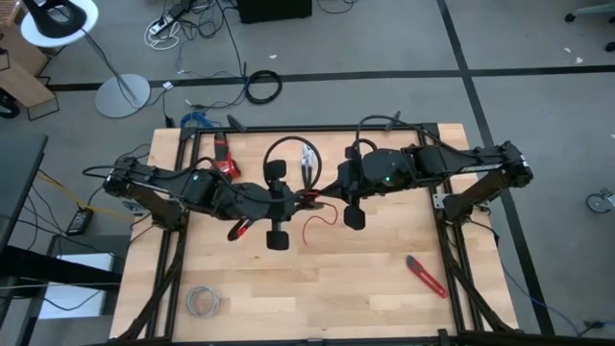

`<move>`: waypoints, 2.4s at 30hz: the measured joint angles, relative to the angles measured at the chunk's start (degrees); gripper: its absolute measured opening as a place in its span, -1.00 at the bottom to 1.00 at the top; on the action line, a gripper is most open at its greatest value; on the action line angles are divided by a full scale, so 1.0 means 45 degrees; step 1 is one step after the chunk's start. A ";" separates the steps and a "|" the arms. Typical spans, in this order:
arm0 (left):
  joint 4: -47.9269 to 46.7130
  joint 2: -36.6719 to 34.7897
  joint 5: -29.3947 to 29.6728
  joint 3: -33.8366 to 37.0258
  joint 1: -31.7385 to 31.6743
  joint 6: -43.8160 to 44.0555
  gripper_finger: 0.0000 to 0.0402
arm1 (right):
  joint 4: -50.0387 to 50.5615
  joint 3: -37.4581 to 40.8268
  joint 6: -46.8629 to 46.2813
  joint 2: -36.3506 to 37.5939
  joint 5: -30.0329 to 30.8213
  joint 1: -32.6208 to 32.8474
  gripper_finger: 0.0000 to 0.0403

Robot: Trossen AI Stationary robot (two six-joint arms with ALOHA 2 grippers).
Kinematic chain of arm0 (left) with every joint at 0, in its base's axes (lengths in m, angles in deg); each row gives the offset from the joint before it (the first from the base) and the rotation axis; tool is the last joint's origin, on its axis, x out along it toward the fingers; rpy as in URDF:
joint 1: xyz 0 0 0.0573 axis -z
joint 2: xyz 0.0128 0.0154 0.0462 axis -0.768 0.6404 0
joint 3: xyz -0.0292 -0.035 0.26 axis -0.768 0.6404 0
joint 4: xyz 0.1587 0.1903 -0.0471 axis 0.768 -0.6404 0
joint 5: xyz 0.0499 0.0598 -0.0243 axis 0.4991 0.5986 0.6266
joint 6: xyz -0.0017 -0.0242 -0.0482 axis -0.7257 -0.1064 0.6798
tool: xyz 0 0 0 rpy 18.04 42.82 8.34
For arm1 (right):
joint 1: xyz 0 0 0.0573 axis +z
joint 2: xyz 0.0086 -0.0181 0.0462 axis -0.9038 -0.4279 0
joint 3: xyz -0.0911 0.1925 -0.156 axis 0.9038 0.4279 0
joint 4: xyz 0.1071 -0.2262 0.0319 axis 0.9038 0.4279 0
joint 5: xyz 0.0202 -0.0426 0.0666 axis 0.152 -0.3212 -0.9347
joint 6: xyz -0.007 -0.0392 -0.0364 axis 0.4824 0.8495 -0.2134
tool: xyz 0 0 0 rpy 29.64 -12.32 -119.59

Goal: Coil cords
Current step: Coil the red wire onto the black spool

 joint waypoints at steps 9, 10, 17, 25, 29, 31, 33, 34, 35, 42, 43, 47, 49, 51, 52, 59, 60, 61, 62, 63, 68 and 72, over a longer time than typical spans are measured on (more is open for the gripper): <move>0.0583 -0.0107 0.0210 -0.0029 0.0033 0.0287 -0.99 | -0.1236 0.0019 0.1536 0.0339 0.1279 0.0744 -0.96; 0.0731 -0.0110 0.0259 -0.0029 0.0029 0.0296 -0.99 | -0.1339 0.0019 0.1739 0.0439 0.1734 0.0912 -0.94; 0.2485 -0.0134 -0.0292 0.0399 0.0137 0.0157 -1.00 | -0.3369 -0.0013 0.3623 0.1156 0.3833 0.2476 -0.84; 0.7179 -0.0379 -0.1310 0.2782 0.0057 -0.0364 -1.00 | -0.4972 -0.0015 0.5623 0.1845 0.5741 0.4499 -0.82; 1.0797 -0.0591 -0.2222 0.4393 -0.0029 -0.0379 -1.00 | -0.4877 -0.0015 0.5850 0.1891 0.6840 0.5210 -0.79; 1.2991 -0.0617 -0.2718 0.5262 -0.0029 -0.0335 -1.00 | -0.4887 -0.0015 0.5885 0.1873 0.7063 0.5481 -0.74; 1.4902 -0.0617 -0.2890 0.6160 -0.0039 -0.0316 -1.00 | -0.4831 -0.0015 0.5894 0.1859 0.7180 0.5695 -0.68; 1.5807 -0.0612 -0.2954 0.6554 -0.0039 -0.0282 -1.00 | -0.4816 -0.0015 0.5874 0.1834 0.7208 0.5755 -0.65; 1.6628 -0.0607 -0.3076 0.6937 -0.0054 -0.0176 -1.00 | -0.4812 -0.0015 0.5842 0.1774 0.7361 0.5774 -0.61; 2.2174 -0.0612 -0.3715 0.9140 -0.0156 0.0994 -1.00 | -0.4594 -0.0015 0.5371 0.1279 0.7879 0.5799 -0.42; 2.2823 -0.0612 -0.3905 0.9338 -0.0160 0.1153 -1.00 | -0.4584 -0.0015 0.5313 0.1163 0.7884 0.5775 -0.41; 2.4458 -0.0617 -0.4195 1.0016 -0.0160 0.1345 -1.00 | -0.4577 -0.0013 0.5249 0.0803 0.8179 0.5558 -0.42; 2.4966 -0.0612 -0.4437 1.0233 -0.0160 0.1408 -1.00 | -0.4692 -0.0010 0.5217 0.0708 0.8394 0.5432 -0.42; 2.5273 -0.0614 -0.4677 1.0324 -0.0167 0.1433 -1.00 | -0.4905 -0.0010 0.5208 0.0685 0.8598 0.5310 -0.42; 2.5285 -0.0622 -0.4714 1.0329 -0.0170 0.1404 -1.00 | -0.5051 -0.0010 0.5243 0.0685 0.8617 0.5293 -0.42; 2.5179 -0.0617 -0.5377 1.0389 -0.0155 0.0232 -1.00 | -0.6388 -0.0010 0.5934 0.0685 0.8267 0.5254 -0.43; 2.5146 -0.0617 -0.5416 1.0389 -0.0155 0.0053 -1.00 | -0.6524 -0.0010 0.6025 0.0685 0.8248 0.5254 -0.43; 2.5109 -0.0612 -0.5424 1.0389 -0.0155 -0.0062 -1.00 | -0.6575 -0.0010 0.6091 0.0690 0.8249 0.5256 -0.43; 2.5102 -0.0612 -0.5418 1.0389 -0.0155 -0.0102 -1.00 | -0.6624 -0.0010 0.6143 0.0690 0.8208 0.5267 -0.43; 2.5111 -0.0612 -0.5415 1.0389 -0.0157 -0.0107 -1.00 | -0.6692 -0.0010 0.6152 0.0690 0.8107 0.5307 -0.43; 2.5077 -0.0612 -0.5349 1.0389 -0.0170 -0.0530 -1.00 | -0.6991 -0.0010 0.6278 0.0690 0.8066 0.5469 -0.44; 2.5135 -0.0612 -0.5346 1.0389 -0.0170 -0.0636 -1.00 | -0.6695 -0.0010 0.6130 0.0690 0.8147 0.5465 -0.44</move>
